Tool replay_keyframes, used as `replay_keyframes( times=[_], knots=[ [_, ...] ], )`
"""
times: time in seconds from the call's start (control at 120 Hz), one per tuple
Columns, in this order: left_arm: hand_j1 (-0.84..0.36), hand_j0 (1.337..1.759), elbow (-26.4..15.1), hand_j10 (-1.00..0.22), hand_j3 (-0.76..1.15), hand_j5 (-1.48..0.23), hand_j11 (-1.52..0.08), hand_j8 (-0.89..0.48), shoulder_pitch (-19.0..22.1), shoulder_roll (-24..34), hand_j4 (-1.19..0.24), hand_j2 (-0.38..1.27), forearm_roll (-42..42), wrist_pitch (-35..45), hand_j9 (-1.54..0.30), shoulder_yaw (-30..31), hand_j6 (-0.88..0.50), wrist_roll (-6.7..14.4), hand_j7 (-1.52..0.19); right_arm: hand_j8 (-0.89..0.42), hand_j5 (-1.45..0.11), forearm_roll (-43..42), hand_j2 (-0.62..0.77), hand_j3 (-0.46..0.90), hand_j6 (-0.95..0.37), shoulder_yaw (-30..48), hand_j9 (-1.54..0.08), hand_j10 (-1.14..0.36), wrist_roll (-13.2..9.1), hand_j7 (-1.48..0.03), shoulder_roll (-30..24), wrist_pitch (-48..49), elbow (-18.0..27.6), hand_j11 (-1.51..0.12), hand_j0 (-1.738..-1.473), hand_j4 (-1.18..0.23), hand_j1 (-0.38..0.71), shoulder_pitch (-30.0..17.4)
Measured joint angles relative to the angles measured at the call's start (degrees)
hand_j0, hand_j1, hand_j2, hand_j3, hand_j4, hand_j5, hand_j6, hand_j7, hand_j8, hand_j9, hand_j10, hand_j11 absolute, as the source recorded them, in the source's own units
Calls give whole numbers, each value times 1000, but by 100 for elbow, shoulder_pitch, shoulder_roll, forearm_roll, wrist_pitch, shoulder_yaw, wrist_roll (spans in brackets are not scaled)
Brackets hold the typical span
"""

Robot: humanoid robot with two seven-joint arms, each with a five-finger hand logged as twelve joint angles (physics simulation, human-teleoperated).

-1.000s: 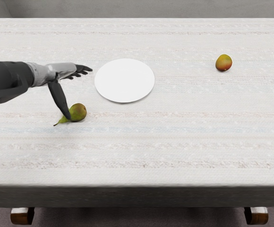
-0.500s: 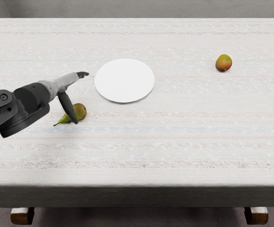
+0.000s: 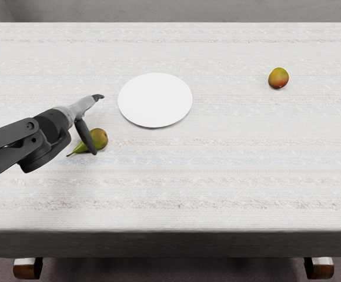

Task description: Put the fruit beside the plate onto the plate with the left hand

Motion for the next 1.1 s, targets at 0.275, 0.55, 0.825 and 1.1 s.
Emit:
replay_keyframes(
  times=[0.275, 0.55, 0.825, 1.1],
  knots=[
    [139, 1658, 44, -179, 0, -230, -229, -180, 18, -114, -180, 38, 0, 1, -229, 108, -181, 0, -229, 0, 0, 0, 0, 0, 0, 0, 0, 0, 0, 0, 0, 0, 0, 0, -1658, 0, -349, -1],
    [-17, 1657, 94, -320, 0, -420, -421, -322, 44, -118, -322, 51, -6, 0, -420, 184, -323, -2, -420, 0, 0, -1, 0, 0, 0, 0, 0, 0, 0, 0, 0, 0, 0, 0, -1658, 0, -349, -1],
    [-196, 1657, 196, -468, 0, -612, -612, -469, 44, -123, -469, 73, -35, -9, -612, 228, -469, 0, -612, 0, 0, 0, 0, 0, 0, 1, 0, 0, 0, 0, 0, 0, 0, 0, -1658, 0, -349, 1],
    [-264, 1654, 198, -592, 0, -798, -765, -431, 9, -114, -621, 128, -278, -32, -756, 225, -402, 10, -796, 0, 0, 0, 0, 0, 0, 0, 0, 0, 0, 0, 0, 0, 0, 0, -1658, 0, -349, 1]
  ],
)
